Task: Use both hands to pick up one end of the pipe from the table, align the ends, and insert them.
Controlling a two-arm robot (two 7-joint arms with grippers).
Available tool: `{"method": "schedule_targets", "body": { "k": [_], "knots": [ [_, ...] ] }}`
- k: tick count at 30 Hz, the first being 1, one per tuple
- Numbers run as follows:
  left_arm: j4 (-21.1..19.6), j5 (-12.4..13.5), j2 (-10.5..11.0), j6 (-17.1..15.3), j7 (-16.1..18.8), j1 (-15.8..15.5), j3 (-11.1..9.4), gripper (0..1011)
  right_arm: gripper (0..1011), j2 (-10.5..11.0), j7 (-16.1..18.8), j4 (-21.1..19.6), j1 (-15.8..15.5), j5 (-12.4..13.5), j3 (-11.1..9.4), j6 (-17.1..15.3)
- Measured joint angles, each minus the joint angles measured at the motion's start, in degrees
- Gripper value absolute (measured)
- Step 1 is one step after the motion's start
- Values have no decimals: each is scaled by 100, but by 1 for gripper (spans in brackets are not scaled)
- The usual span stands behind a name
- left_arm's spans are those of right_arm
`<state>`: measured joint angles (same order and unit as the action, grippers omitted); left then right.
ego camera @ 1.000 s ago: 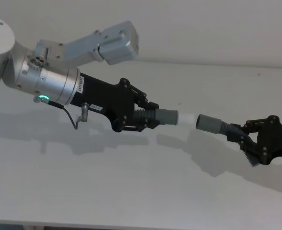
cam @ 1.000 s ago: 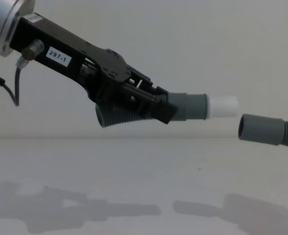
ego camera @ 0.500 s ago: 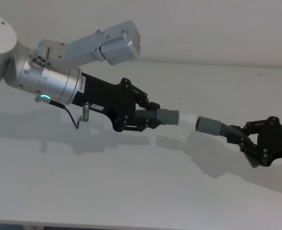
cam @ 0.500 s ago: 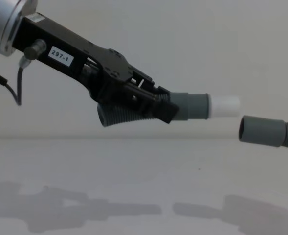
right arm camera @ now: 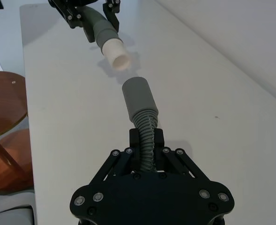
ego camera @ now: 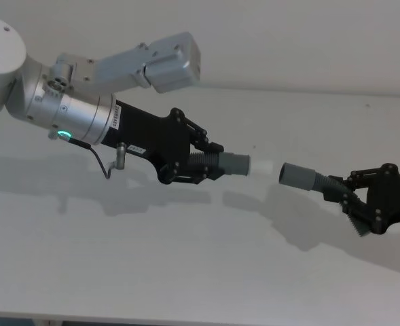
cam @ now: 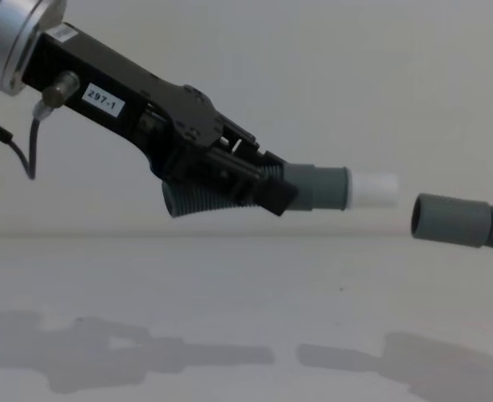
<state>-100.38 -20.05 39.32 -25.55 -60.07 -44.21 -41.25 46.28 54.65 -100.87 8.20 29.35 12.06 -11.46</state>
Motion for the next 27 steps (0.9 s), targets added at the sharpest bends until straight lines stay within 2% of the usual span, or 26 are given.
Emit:
{"method": "schedule_targets", "body": {
  "k": [27],
  "knots": [
    [105,162,118,-50,14,-200,-279,342,162,79,92,61,139,261,114,-23]
  ]
}}
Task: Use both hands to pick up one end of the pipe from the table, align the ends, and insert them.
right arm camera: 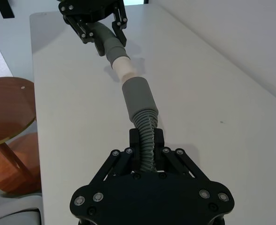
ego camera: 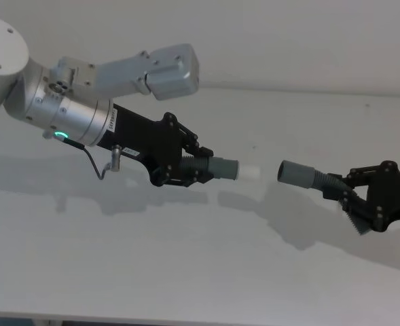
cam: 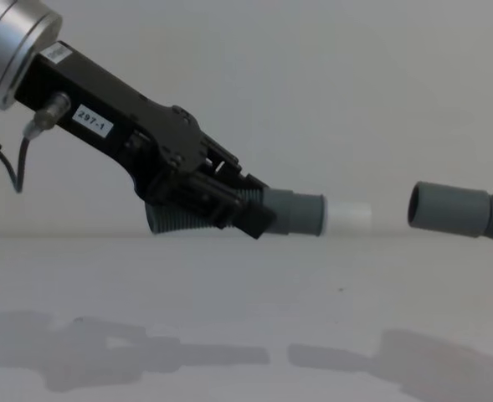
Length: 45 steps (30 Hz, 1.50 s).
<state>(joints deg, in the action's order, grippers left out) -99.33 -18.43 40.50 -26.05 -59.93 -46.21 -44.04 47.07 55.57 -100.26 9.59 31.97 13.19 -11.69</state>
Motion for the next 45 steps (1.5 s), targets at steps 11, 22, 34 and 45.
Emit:
{"method": "schedule_targets", "body": {
  "k": [11,22,34,45],
  "knots": [
    [71,5,2,-3,38,-67,-85,342,162,8,0,38,103,1,149,-29],
    [159,-30,-18,7,43,-129,-160,342,162,-17,0,111,219,24,277,-57],
    [233,-106,-27,10,37,-179,-216,342,162,-51,0,218,357,60,410,-81],
    [251,-167,1,-5,64,-199,-246,342,162,-28,-10,275,458,17,534,-88]
  ]
}}
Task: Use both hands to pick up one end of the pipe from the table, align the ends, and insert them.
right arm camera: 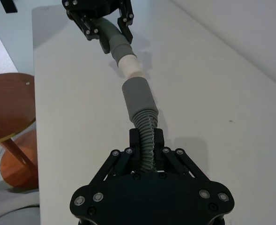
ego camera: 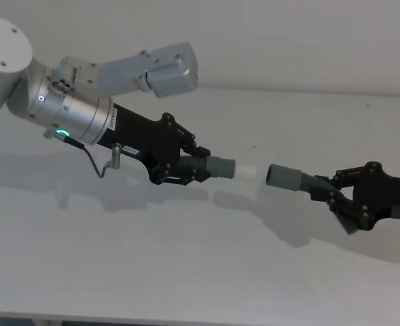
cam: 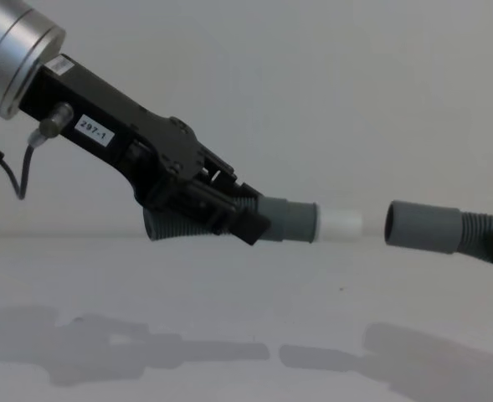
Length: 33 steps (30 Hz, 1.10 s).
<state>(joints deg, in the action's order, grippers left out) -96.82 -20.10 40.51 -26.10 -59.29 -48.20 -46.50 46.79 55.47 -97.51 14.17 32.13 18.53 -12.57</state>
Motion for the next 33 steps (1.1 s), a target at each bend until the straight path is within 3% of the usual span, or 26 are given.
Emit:
{"method": "schedule_targets", "body": {
  "k": [19,33],
  "knots": [
    [48,-73,28,-9,38,-73,-92,342,162,115,-127,-40,149,-287,255,77],
    [77,-120,31,-3,35,-125,-170,342,162,160,-206,-101,219,-334,337,117]
  ]
}}
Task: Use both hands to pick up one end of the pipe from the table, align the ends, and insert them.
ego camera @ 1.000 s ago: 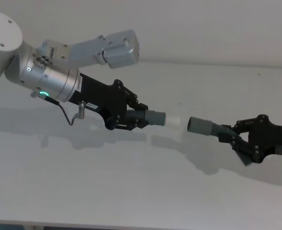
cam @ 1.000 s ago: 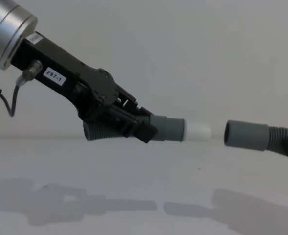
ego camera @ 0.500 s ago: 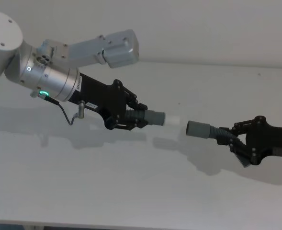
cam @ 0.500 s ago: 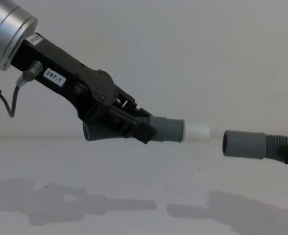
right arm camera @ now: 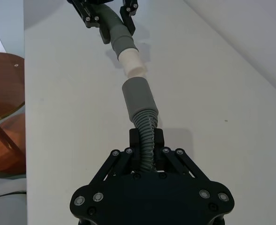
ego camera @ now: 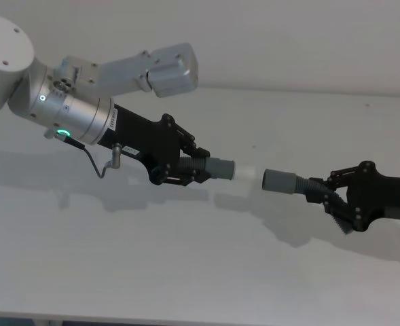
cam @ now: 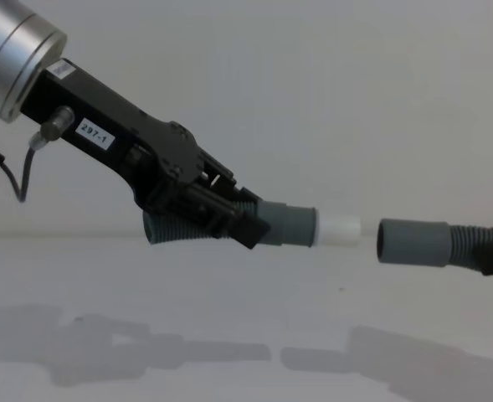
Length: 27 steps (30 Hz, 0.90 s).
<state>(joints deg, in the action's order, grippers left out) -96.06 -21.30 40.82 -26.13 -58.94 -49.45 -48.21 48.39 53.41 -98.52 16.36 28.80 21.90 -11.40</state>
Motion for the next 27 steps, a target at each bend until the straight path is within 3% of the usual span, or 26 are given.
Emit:
{"method": "schedule_targets", "body": {
  "k": [27],
  "knots": [
    [29,-130,-92,-55,67,-125,-120,342,162,44,-113,-41,16,167,63,52]
  ]
}}
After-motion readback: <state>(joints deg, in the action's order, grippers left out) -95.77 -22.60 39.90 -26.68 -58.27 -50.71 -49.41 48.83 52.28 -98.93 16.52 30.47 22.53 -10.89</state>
